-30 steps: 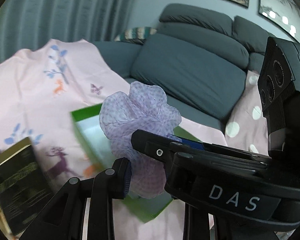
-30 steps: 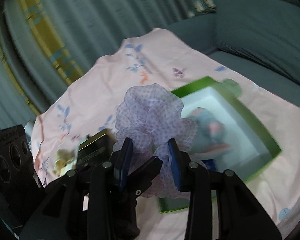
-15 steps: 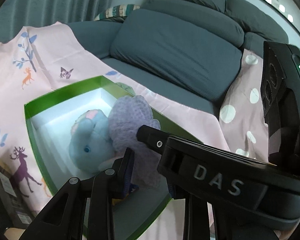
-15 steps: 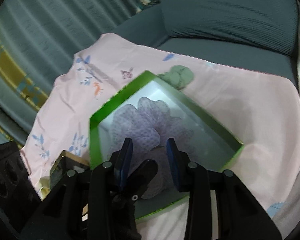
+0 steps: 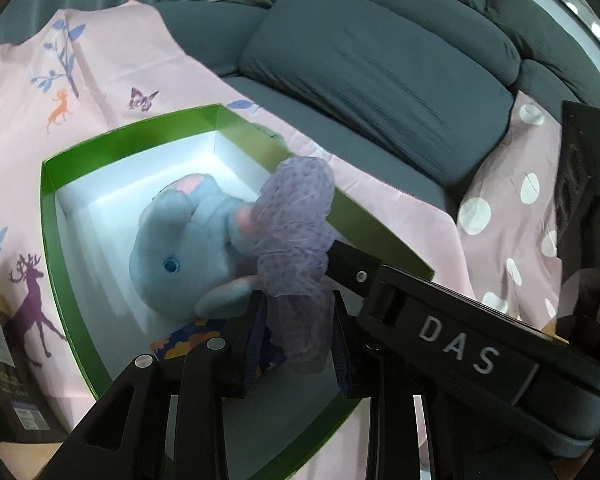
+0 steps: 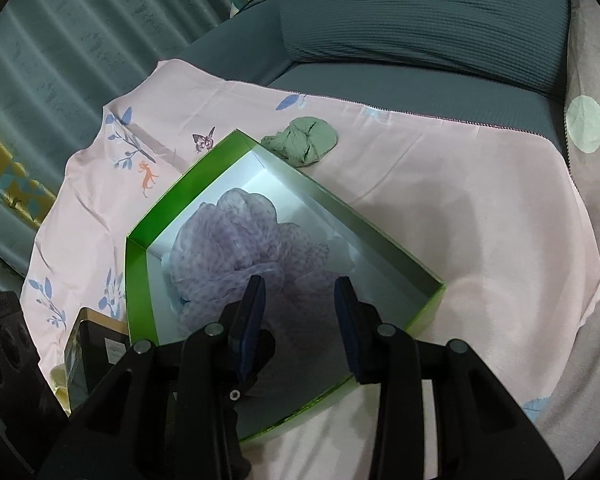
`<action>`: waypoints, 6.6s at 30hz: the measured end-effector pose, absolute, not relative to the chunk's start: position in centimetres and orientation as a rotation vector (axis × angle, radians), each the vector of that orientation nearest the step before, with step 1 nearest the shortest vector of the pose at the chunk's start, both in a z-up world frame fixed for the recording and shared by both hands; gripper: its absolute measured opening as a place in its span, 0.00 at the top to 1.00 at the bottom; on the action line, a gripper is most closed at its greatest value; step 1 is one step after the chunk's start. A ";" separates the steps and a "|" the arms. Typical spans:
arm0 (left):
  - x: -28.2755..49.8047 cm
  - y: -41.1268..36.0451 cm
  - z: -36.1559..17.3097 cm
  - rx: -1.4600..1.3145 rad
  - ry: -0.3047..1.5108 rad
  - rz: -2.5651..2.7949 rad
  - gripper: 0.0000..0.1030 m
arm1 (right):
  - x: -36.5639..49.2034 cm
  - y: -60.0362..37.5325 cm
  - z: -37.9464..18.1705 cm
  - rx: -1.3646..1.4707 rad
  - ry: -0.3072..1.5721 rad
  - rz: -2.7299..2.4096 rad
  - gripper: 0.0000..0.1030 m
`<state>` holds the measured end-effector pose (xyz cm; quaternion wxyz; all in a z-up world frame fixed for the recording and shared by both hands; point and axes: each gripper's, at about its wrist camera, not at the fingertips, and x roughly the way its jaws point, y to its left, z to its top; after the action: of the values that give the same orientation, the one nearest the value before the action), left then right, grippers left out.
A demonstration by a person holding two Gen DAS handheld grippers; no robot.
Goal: Organize soft objects
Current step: 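Lower the mesh pouf into the green box and open the right gripper, then move the right gripper back to the yellow-white towel, then grasp the yellow-white towel with the right gripper and lift it, then carry the towel over the green box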
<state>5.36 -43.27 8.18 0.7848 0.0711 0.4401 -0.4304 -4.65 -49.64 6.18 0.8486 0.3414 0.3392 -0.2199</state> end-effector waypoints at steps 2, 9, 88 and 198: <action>5.5 -43.2 8.0 0.158 0.958 -0.914 0.71 | -4.6 -49.7 6.2 0.710 0.714 -0.474 0.64; 5.6 -42.4 8.3 0.139 0.968 -0.911 0.39 | -4.5 -49.5 6.4 0.716 0.696 -0.435 0.39; 0.8 15.7 5.8 -0.554 0.749 0.094 0.11 | 22.3 -2.5 5.3 0.162 1.029 0.200 0.86; 5.1 -28.2 18.0 -0.037 0.545 -0.838 0.56 | -0.5 -36.7 17.0 0.408 0.536 0.093 0.61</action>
<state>5.10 -28.24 18.01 0.8775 -0.0176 0.2615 -0.4016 -0.47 -36.74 17.03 0.9427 0.2003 0.2628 0.0458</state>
